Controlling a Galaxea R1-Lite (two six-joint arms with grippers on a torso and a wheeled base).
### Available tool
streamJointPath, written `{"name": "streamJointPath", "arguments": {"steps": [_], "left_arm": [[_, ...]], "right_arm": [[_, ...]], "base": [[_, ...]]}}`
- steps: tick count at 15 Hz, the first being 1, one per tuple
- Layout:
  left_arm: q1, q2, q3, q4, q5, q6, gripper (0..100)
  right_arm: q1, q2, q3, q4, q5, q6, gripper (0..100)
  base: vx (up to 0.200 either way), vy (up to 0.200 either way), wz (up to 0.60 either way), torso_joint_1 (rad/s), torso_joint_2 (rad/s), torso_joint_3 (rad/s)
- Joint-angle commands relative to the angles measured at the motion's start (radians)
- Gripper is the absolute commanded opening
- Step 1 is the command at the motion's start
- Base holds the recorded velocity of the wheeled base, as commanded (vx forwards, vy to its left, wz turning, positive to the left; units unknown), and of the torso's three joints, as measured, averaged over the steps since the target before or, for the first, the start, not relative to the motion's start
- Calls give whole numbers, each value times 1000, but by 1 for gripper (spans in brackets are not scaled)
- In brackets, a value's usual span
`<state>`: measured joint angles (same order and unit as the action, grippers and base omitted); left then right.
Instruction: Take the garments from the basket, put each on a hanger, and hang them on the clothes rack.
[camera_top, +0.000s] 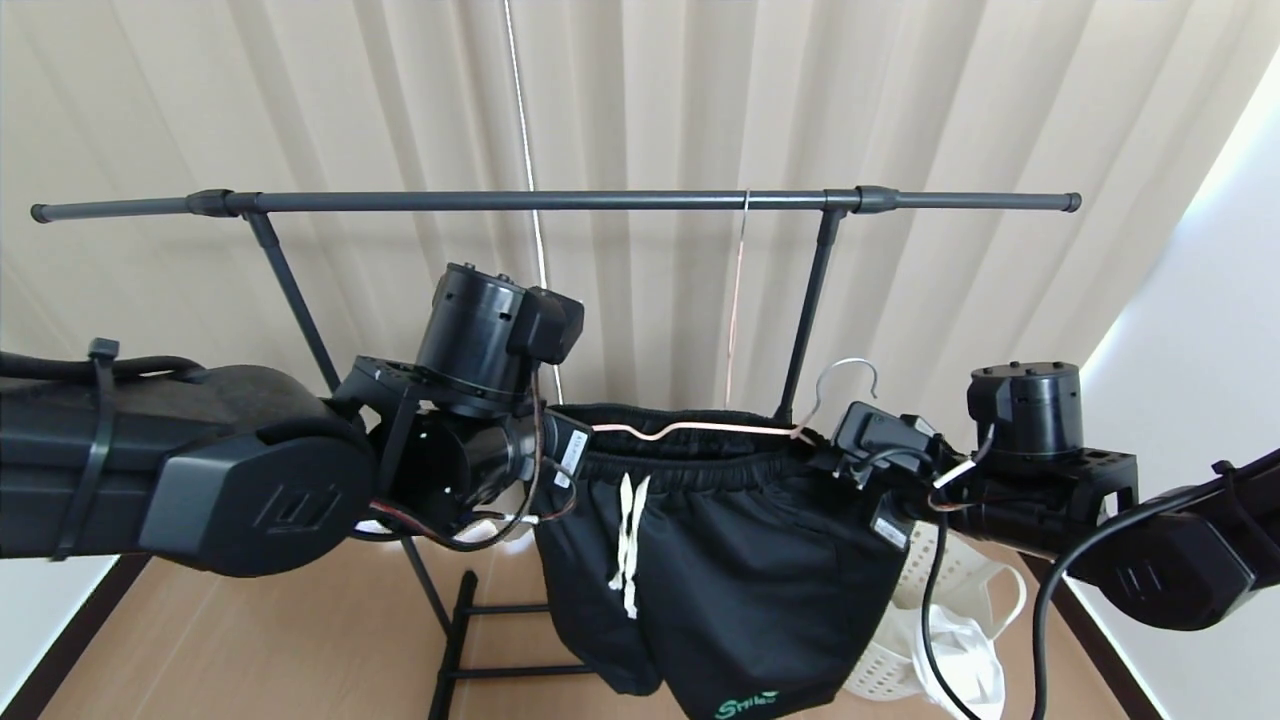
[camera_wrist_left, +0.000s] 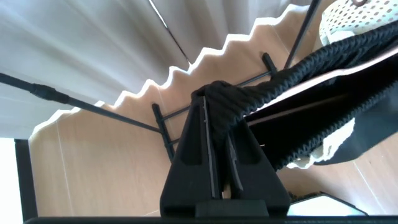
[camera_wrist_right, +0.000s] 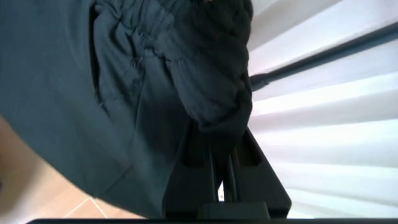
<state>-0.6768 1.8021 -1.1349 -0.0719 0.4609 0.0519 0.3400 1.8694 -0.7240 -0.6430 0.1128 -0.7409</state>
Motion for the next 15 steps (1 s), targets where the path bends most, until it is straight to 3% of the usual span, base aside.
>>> {"name": "streamJointPath", "arguments": {"steps": [1, 5, 9, 15], "left_arm": [[-3, 42, -17, -2, 2, -1, 0], [0, 49, -43, -2, 4, -3, 0], [16, 28, -68, 15, 4, -1, 0], [-15, 5, -101, 103, 2, -3, 0]], "right_arm": [[36, -21, 2, -3, -50, 1, 0], [71, -7, 32, -1, -119, -8, 0], [65, 25, 54, -1, -136, -109, 0], [71, 93, 11, -10, -228, -94, 0]], "base": [[0, 0, 0, 0, 0, 0], [0, 0, 0, 0, 0, 0], [0, 0, 0, 0, 0, 0], [0, 0, 0, 0, 0, 0]]}}
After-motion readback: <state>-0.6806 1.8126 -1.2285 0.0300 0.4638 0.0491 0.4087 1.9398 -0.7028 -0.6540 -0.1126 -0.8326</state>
